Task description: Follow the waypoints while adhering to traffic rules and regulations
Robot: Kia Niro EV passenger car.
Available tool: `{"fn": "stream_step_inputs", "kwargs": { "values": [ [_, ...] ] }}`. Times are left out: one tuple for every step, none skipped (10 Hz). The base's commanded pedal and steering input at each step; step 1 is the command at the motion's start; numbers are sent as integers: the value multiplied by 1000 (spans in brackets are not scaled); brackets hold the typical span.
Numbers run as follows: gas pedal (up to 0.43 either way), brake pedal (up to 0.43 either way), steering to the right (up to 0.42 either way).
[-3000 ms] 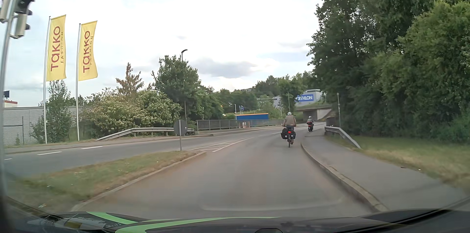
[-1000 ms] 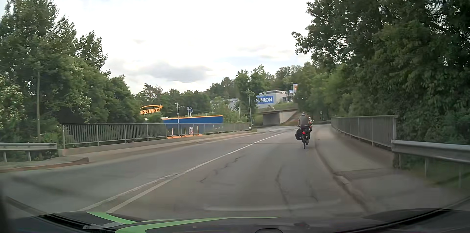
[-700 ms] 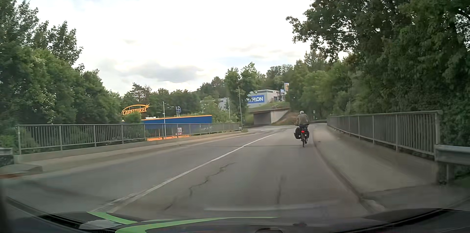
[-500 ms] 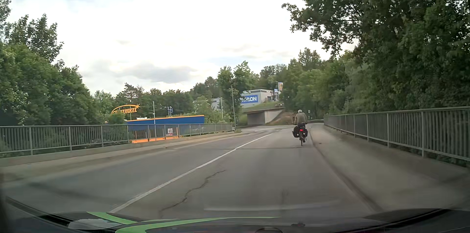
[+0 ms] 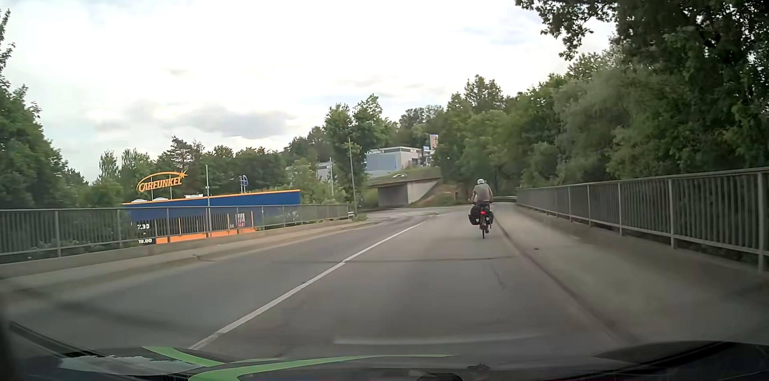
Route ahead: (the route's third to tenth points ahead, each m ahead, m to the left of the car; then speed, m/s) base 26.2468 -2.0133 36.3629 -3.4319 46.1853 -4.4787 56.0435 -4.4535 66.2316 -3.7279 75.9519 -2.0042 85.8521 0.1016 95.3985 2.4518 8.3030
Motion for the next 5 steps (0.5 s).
{"fn": "stream_step_inputs", "kwargs": {
  "values": [
    [47, 0, 52],
    [47, 0, 50],
    [47, 0, 48],
    [47, 0, 46],
    [47, 0, 44]
  ]
}}
